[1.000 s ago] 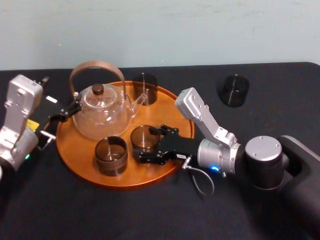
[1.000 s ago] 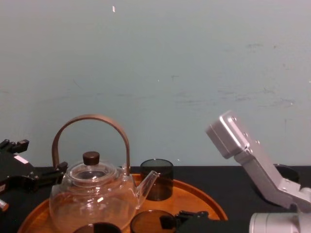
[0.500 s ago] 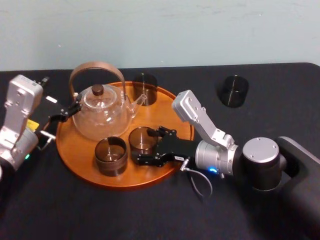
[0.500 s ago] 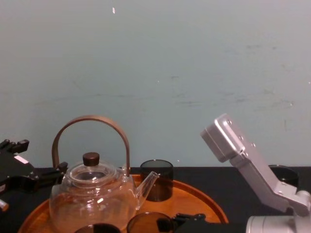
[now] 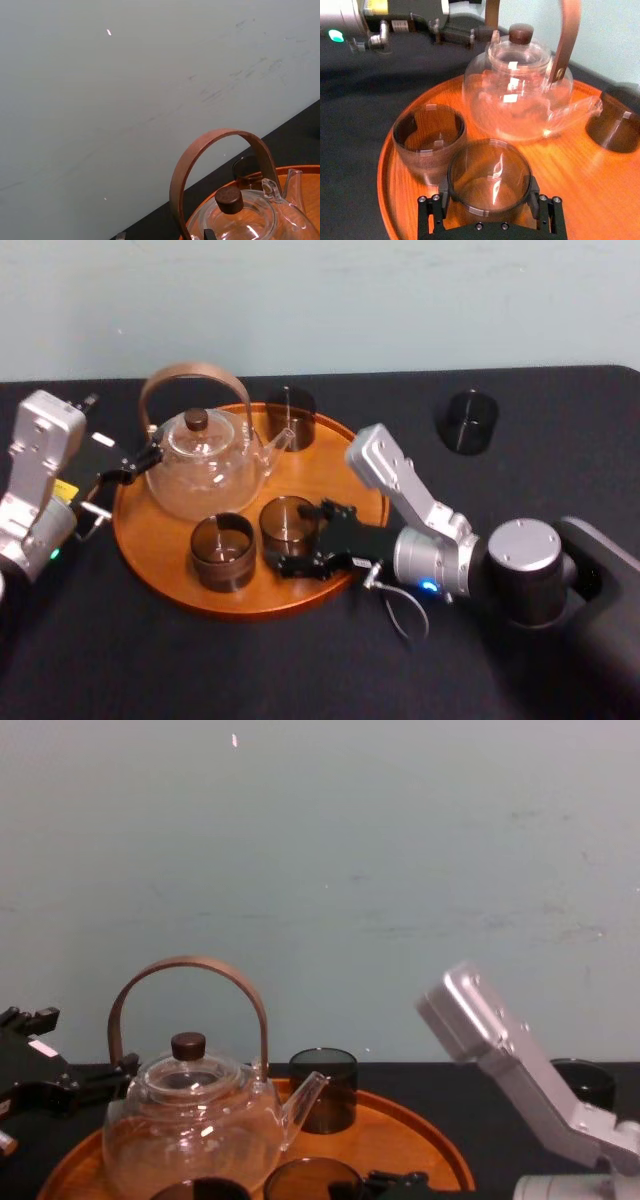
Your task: Pick up the glass from the table and place it on the tray.
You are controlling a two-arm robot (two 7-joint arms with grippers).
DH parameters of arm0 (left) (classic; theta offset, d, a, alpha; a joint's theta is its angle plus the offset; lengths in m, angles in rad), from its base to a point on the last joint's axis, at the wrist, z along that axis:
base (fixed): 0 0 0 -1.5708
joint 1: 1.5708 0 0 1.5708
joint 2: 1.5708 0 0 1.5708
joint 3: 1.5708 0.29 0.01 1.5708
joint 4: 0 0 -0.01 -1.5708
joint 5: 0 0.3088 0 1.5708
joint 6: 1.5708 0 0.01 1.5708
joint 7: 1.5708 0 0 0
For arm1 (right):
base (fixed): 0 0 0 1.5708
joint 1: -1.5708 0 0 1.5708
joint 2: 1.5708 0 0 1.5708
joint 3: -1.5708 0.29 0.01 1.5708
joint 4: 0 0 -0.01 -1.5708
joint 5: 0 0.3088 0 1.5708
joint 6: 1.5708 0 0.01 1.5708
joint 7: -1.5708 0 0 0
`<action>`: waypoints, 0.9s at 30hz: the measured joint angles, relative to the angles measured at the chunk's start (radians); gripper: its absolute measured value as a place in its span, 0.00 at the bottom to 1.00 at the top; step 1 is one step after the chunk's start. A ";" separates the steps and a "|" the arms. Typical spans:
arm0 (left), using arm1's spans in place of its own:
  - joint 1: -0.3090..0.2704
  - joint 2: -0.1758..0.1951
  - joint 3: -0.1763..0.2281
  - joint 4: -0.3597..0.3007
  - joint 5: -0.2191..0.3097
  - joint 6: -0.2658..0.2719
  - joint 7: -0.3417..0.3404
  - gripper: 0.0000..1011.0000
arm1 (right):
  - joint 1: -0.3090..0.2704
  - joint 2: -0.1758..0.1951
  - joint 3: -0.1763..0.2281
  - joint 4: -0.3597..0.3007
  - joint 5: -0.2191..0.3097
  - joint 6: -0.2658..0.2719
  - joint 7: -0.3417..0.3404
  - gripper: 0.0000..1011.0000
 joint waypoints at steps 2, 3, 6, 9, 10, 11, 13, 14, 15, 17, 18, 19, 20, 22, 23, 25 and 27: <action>0.000 0.000 0.000 0.000 0.000 0.000 0.000 1.00 | 0.000 0.000 -0.001 0.001 -0.002 0.003 0.000 0.95; 0.000 0.000 0.000 0.000 0.000 0.000 0.000 1.00 | 0.000 0.000 -0.001 0.001 -0.002 0.003 0.000 0.97; 0.000 0.000 0.000 0.000 0.000 0.000 0.000 1.00 | 0.000 0.000 -0.001 0.001 -0.001 0.003 0.000 0.99; 0.000 0.000 0.000 0.000 0.000 0.000 0.000 1.00 | 0.001 0.000 0.000 0.001 -0.001 0.002 0.000 0.99; 0.000 0.000 0.000 0.000 0.000 0.000 0.000 1.00 | 0.001 0.000 0.000 0.001 -0.001 0.002 0.000 0.99; 0.000 0.000 0.000 0.000 0.000 0.000 0.000 1.00 | 0.001 0.000 0.000 0.001 -0.001 0.002 0.000 0.99; 0.000 0.000 0.000 0.000 0.000 0.000 0.000 1.00 | 0.001 0.000 0.002 0.003 0.004 0.002 0.001 0.99; 0.000 0.000 0.000 0.000 0.000 0.000 0.000 1.00 | 0.001 0.000 0.004 0.005 0.008 0.002 0.003 0.99; 0.000 0.000 0.000 0.000 0.000 0.000 0.000 1.00 | 0.001 0.000 0.006 0.006 0.011 0.003 0.005 0.99; 0.000 0.000 0.000 0.000 0.000 0.000 0.000 1.00 | 0.000 0.002 0.011 0.005 0.020 0.008 0.010 0.99; 0.000 0.000 0.000 0.000 0.000 0.000 0.000 1.00 | -0.003 0.006 0.013 0.001 0.025 0.011 0.012 0.99; 0.000 0.000 0.000 0.000 0.000 0.000 0.000 1.00 | -0.004 0.008 0.014 -0.003 0.027 0.013 0.013 0.99; 0.000 0.000 0.000 0.000 0.000 0.000 0.000 1.00 | -0.006 0.011 0.015 -0.008 0.028 0.015 0.013 0.99; 0.000 0.000 0.000 0.000 0.000 0.000 0.000 1.00 | -0.010 0.017 0.017 -0.018 0.031 0.018 0.014 0.99; 0.000 0.000 0.000 0.000 0.000 0.000 0.000 1.00 | -0.014 0.024 0.019 -0.031 0.033 0.022 0.013 0.99; 0.000 0.000 0.000 0.000 0.000 0.000 0.000 1.00 | -0.024 0.037 0.021 -0.053 0.037 0.026 0.011 0.99; 0.000 0.000 0.000 0.000 0.000 0.000 0.000 1.00 | -0.030 0.043 0.023 -0.063 0.038 0.028 0.009 0.99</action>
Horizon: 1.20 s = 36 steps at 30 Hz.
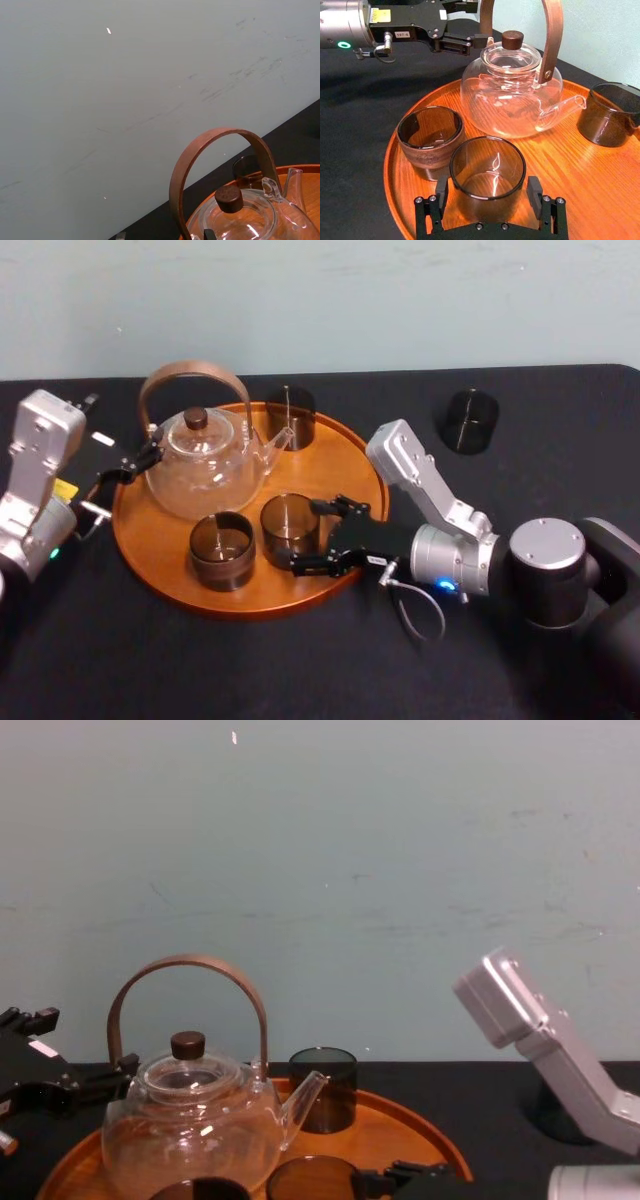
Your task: Pick up the glass from the table and place it on the tray.
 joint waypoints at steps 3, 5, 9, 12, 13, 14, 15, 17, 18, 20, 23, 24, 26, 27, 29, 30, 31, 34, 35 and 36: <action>0.000 0.000 0.000 0.000 0.000 0.000 0.000 1.00 | -0.014 0.015 0.006 -0.024 0.005 0.004 -0.005 0.99; 0.000 0.000 0.000 0.000 0.000 0.000 0.000 1.00 | -0.026 0.026 0.010 -0.040 0.009 0.005 -0.009 0.99; 0.000 0.000 0.000 0.000 0.000 0.000 0.000 1.00 | -0.045 0.045 0.019 -0.066 0.017 0.006 -0.015 0.99; 0.000 0.000 0.000 0.000 0.000 0.000 0.000 1.00 | -0.061 0.060 0.026 -0.085 0.024 0.007 -0.018 0.99; 0.000 0.000 0.000 0.000 0.000 0.000 0.000 1.00 | -0.065 0.064 0.028 -0.090 0.026 0.007 -0.018 0.99; 0.000 0.000 0.000 0.000 0.000 0.000 0.000 1.00 | -0.069 0.068 0.031 -0.096 0.028 0.007 -0.019 0.99; 0.000 0.000 0.000 0.000 0.000 0.000 0.000 1.00 | -0.073 0.072 0.034 -0.102 0.031 0.007 -0.020 0.99; 0.000 0.000 0.000 0.000 0.000 0.000 0.000 1.00 | -0.091 0.087 0.051 -0.125 0.046 0.006 -0.027 0.99; 0.000 0.000 0.000 0.000 0.000 0.000 0.000 1.00 | -0.096 0.091 0.057 -0.131 0.050 0.005 -0.029 0.99; 0.000 0.000 0.000 0.000 0.000 0.000 0.000 1.00 | -0.103 0.098 0.069 -0.140 0.058 0.004 -0.034 0.99; 0.000 0.000 0.000 0.000 0.000 0.000 0.000 1.00 | -0.115 0.112 0.094 -0.152 0.073 0.000 -0.050 0.99; 0.000 0.000 0.000 0.000 0.000 0.000 0.000 1.00 | -0.118 0.116 0.100 -0.154 0.077 0.000 -0.054 0.99; 0.000 0.000 0.000 0.000 0.000 0.000 0.000 1.00 | -0.123 0.124 0.120 -0.158 0.087 -0.002 -0.065 0.99; 0.000 0.000 0.000 0.000 0.000 0.000 0.000 1.00 | -0.125 0.127 0.126 -0.158 0.090 -0.003 -0.068 0.99; 0.000 0.000 0.000 0.000 0.000 0.000 0.000 1.00 | -0.128 0.134 0.147 -0.160 0.100 -0.007 -0.080 0.99; 0.000 0.000 0.000 0.000 0.000 0.000 0.000 1.00 | -0.129 0.136 0.154 -0.160 0.102 -0.008 -0.084 0.99; 0.000 0.000 0.000 0.000 0.000 0.000 0.000 1.00 | -0.130 0.138 0.161 -0.160 0.105 -0.010 -0.088 0.99; 0.000 0.000 0.000 0.000 0.000 0.000 0.000 1.00 | -0.132 0.146 0.193 -0.160 0.117 -0.015 -0.108 0.99; 0.000 0.000 0.000 0.000 0.000 0.000 0.000 1.00 | -0.132 0.146 0.197 -0.159 0.118 -0.015 -0.111 0.99; 0.000 0.000 0.000 0.000 0.000 0.000 0.000 1.00 | -0.132 0.147 0.203 -0.158 0.120 -0.016 -0.113 0.99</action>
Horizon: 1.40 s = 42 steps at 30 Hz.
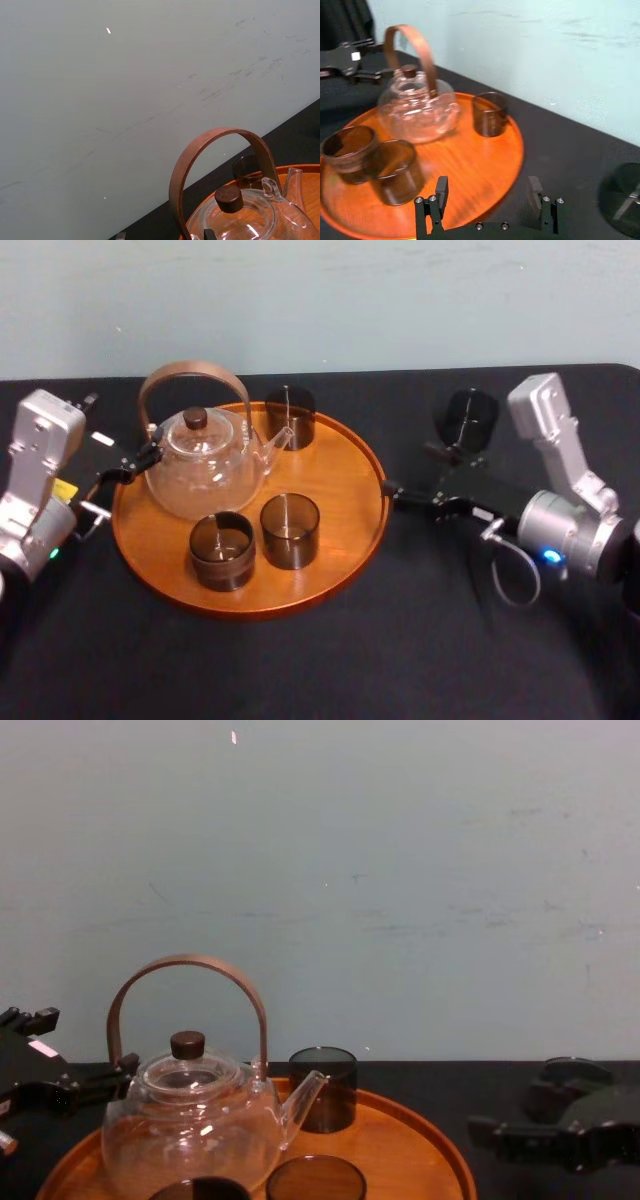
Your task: Pick up the glass from the table and place it on the tray.
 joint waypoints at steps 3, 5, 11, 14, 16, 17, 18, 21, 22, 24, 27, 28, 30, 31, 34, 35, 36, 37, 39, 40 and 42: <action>0.000 0.000 0.000 0.000 0.000 0.000 0.000 1.00 | 0.001 0.003 0.021 0.006 0.006 -0.002 -0.012 0.99; 0.000 0.000 0.000 0.000 0.000 0.000 0.000 1.00 | 0.003 0.004 0.033 0.012 0.008 -0.004 -0.020 0.99; 0.000 0.000 0.000 0.000 0.000 0.000 0.000 1.00 | 0.007 0.003 0.056 0.025 0.010 -0.006 -0.034 0.99; 0.000 0.000 0.000 0.000 0.000 0.000 0.000 1.00 | 0.005 0.004 0.067 0.028 0.011 -0.006 -0.037 0.99; 0.000 0.000 0.000 0.000 0.000 0.000 0.000 1.00 | 0.000 0.005 0.070 0.026 0.012 -0.006 -0.037 0.99; 0.000 0.000 0.000 0.000 0.000 0.000 0.000 1.00 | -0.002 0.006 0.071 0.025 0.013 -0.005 -0.036 0.99; 0.000 0.000 0.000 0.000 0.000 0.000 0.000 1.00 | -0.004 0.006 0.071 0.023 0.013 -0.005 -0.036 0.99; 0.000 0.000 0.000 0.000 0.000 0.000 0.000 1.00 | -0.012 0.008 0.072 0.016 0.015 -0.005 -0.033 0.99; 0.000 0.000 0.000 0.000 0.000 0.000 0.000 1.00 | -0.017 0.009 0.073 0.013 0.016 -0.005 -0.032 0.99; 0.000 0.000 0.000 0.000 0.000 0.000 0.000 1.00 | -0.021 0.011 0.075 0.011 0.018 -0.004 -0.031 0.99; 0.000 0.000 0.000 0.000 0.000 0.000 0.000 1.00 | -0.030 0.013 0.079 0.008 0.021 -0.004 -0.032 0.99; 0.000 0.000 0.000 0.000 0.000 0.000 0.000 1.00 | -0.037 0.015 0.083 0.006 0.024 -0.004 -0.033 0.99; 0.000 0.000 0.000 0.000 0.000 0.000 0.000 1.00 | -0.045 0.018 0.088 0.005 0.027 -0.004 -0.034 0.99; 0.000 0.000 0.000 0.000 0.000 0.000 0.000 1.00 | -0.051 0.020 0.093 0.005 0.030 -0.004 -0.036 0.99; 0.000 0.000 0.000 0.000 0.000 0.000 0.000 1.00 | -0.061 0.023 0.105 0.007 0.036 -0.004 -0.043 0.99; 0.000 0.000 0.000 0.000 0.000 0.000 0.000 1.00 | -0.063 0.024 0.108 0.008 0.038 -0.004 -0.045 0.99; 0.000 0.000 0.000 0.000 0.000 0.000 0.000 1.00 | -0.067 0.025 0.115 0.012 0.041 -0.004 -0.048 0.99; 0.000 0.000 0.000 0.000 0.000 0.000 0.000 1.00 | -0.068 0.026 0.118 0.014 0.042 -0.004 -0.050 0.99; 0.000 0.000 0.000 0.000 0.000 0.000 0.000 1.00 | -0.072 0.028 0.129 0.019 0.047 -0.004 -0.054 0.99; 0.000 0.000 0.000 0.000 0.000 0.000 0.000 1.00 | -0.072 0.028 0.132 0.021 0.048 -0.005 -0.055 0.99; 0.000 0.000 0.000 0.000 0.000 0.000 0.000 1.00 | -0.074 0.029 0.139 0.025 0.050 -0.005 -0.059 0.99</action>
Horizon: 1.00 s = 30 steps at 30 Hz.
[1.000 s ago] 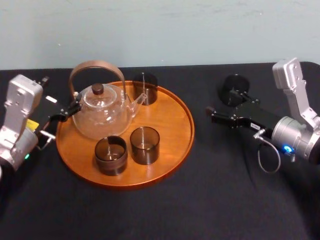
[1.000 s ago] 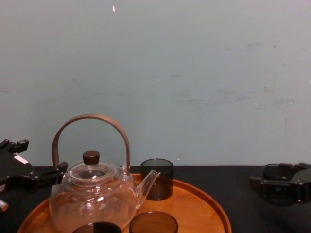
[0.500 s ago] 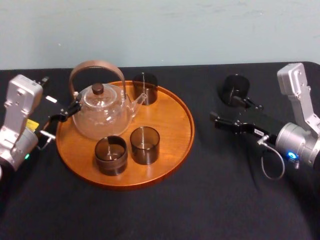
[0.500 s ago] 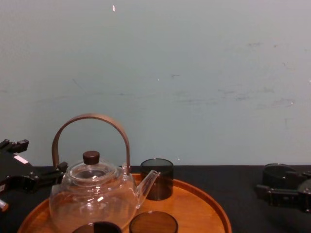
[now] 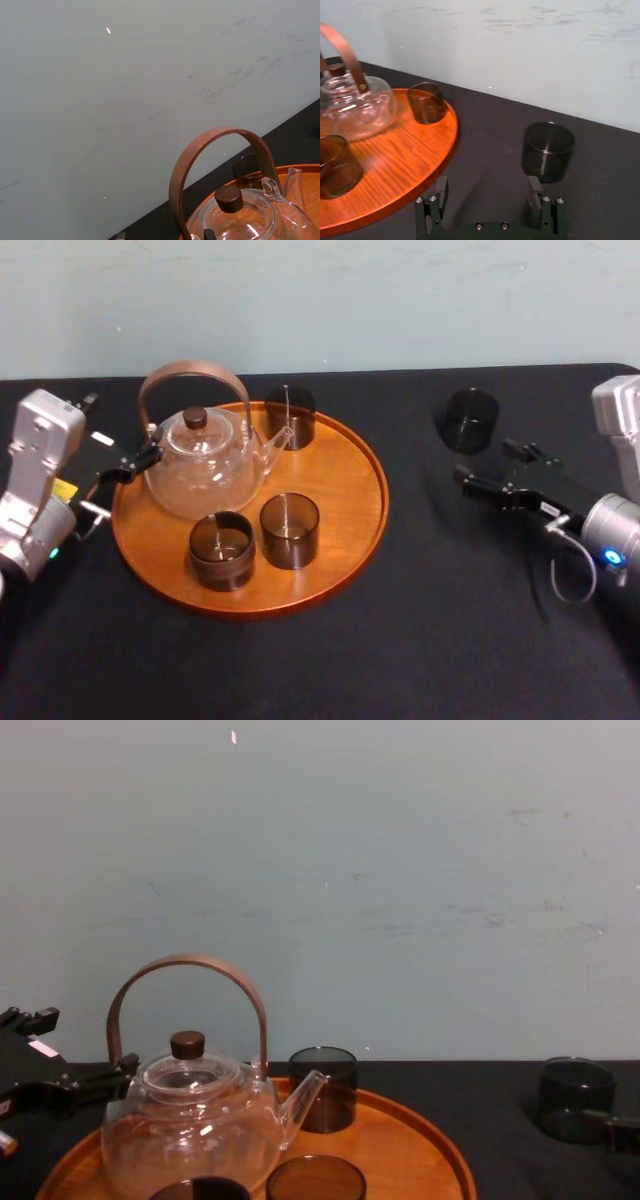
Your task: Pick up the glass from the table and place it on the tray.
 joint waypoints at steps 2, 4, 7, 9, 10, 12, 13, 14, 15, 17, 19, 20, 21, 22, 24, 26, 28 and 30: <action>0.000 0.000 0.000 0.000 0.000 0.000 0.000 1.00 | 0.000 0.001 0.010 0.006 0.003 -0.001 -0.004 0.99; 0.000 0.000 0.000 0.000 0.000 0.000 0.000 1.00 | 0.001 0.002 0.019 0.012 0.005 -0.003 -0.009 0.99; 0.000 0.000 0.000 0.000 0.000 0.000 0.000 1.00 | 0.010 0.001 0.030 0.025 0.005 -0.004 -0.015 0.99; 0.000 0.000 0.000 0.000 0.000 0.000 0.000 1.00 | 0.018 0.001 0.034 0.033 0.004 -0.004 -0.016 0.99; 0.000 0.000 0.000 0.000 0.000 0.000 0.000 1.00 | 0.022 0.000 0.036 0.038 0.004 -0.005 -0.017 0.99; 0.000 0.000 0.000 0.000 0.000 0.000 0.000 1.00 | 0.039 -0.003 0.040 0.055 0.003 -0.005 -0.019 0.99; 0.000 0.000 0.000 0.000 0.000 0.000 0.000 1.00 | 0.050 -0.006 0.042 0.066 0.001 -0.004 -0.020 0.99; 0.000 0.000 0.000 0.000 0.000 0.000 0.000 1.00 | 0.050 -0.006 0.042 0.066 0.001 -0.004 -0.020 0.99; 0.000 0.000 0.000 0.000 0.000 0.000 0.000 1.00 | 0.073 -0.012 0.043 0.092 -0.003 -0.002 -0.020 0.99; 0.000 0.000 0.000 0.000 0.000 0.000 0.000 1.00 | 0.090 -0.017 0.043 0.111 -0.006 0.000 -0.020 0.99; 0.000 0.000 0.000 0.000 0.000 0.000 0.000 1.00 | 0.105 -0.021 0.043 0.130 -0.010 0.002 -0.020 0.99; 0.000 0.000 0.000 0.000 0.000 0.000 0.000 1.00 | 0.123 -0.027 0.042 0.150 -0.013 0.003 -0.020 0.99; 0.000 0.000 0.000 0.000 0.000 0.000 0.000 1.00 | 0.131 -0.029 0.042 0.160 -0.015 0.004 -0.019 0.99; 0.000 0.000 0.000 0.000 0.000 0.000 0.000 1.00 | 0.138 -0.032 0.041 0.170 -0.017 0.005 -0.019 0.99; 0.000 0.000 0.000 0.000 0.000 0.000 0.000 1.00 | 0.158 -0.040 0.038 0.197 -0.022 0.007 -0.016 0.99; 0.000 0.000 0.000 0.000 0.000 0.000 0.000 1.00 | 0.174 -0.047 0.036 0.219 -0.025 0.010 -0.013 0.99; 0.000 0.000 0.000 0.000 0.000 0.000 0.000 1.00 | 0.182 -0.050 0.035 0.231 -0.027 0.012 -0.010 0.99; 0.000 0.000 0.000 0.000 0.000 0.000 0.000 1.00 | 0.194 -0.056 0.031 0.248 -0.030 0.014 -0.007 0.99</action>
